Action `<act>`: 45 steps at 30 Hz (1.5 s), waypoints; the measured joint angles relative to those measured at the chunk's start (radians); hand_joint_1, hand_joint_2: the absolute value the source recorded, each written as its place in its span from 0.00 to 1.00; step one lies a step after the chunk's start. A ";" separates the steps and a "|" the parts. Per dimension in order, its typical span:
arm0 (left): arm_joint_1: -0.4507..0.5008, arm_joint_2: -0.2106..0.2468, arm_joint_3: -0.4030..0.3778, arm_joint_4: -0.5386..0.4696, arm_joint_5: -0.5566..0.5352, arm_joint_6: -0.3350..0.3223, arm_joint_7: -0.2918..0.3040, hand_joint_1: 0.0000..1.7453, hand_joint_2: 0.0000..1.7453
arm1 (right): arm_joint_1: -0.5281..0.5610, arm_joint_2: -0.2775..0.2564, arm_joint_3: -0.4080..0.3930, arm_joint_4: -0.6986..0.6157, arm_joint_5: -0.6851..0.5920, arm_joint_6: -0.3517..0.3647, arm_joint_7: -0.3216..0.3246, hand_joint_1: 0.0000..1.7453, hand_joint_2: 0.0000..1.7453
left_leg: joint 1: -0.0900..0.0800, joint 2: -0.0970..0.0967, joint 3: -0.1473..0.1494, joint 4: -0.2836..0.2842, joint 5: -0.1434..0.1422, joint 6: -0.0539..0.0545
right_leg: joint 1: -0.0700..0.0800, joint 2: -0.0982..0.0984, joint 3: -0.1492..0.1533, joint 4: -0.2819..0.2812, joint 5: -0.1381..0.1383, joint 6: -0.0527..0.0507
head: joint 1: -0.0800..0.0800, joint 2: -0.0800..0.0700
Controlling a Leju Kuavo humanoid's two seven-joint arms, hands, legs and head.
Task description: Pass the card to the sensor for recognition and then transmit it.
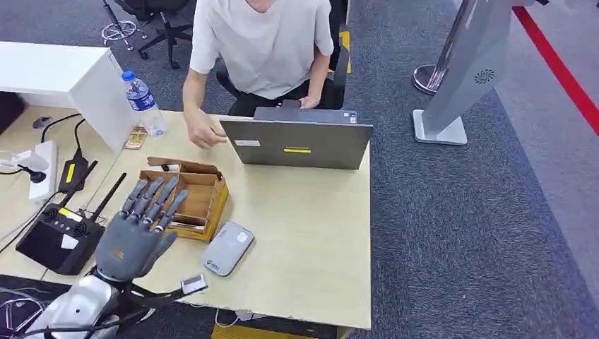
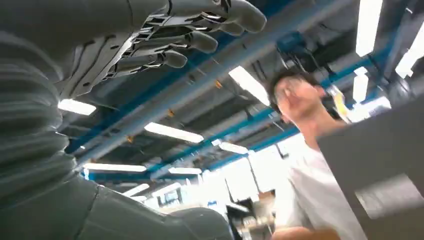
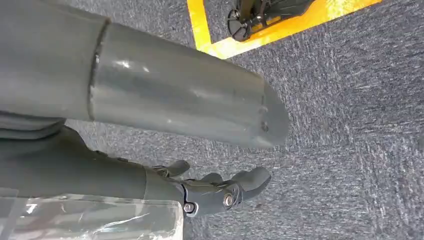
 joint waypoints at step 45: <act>-0.343 -0.098 -0.054 0.423 0.162 -0.368 0.019 0.00 1.00 | -0.012 0.000 -0.030 -0.002 0.124 0.035 0.010 0.00 0.00 | 0.000 -0.004 0.000 0.000 0.004 0.001 | 0.000 -0.004 0.001 0.000 0.003 -0.002 | 0.000 0.000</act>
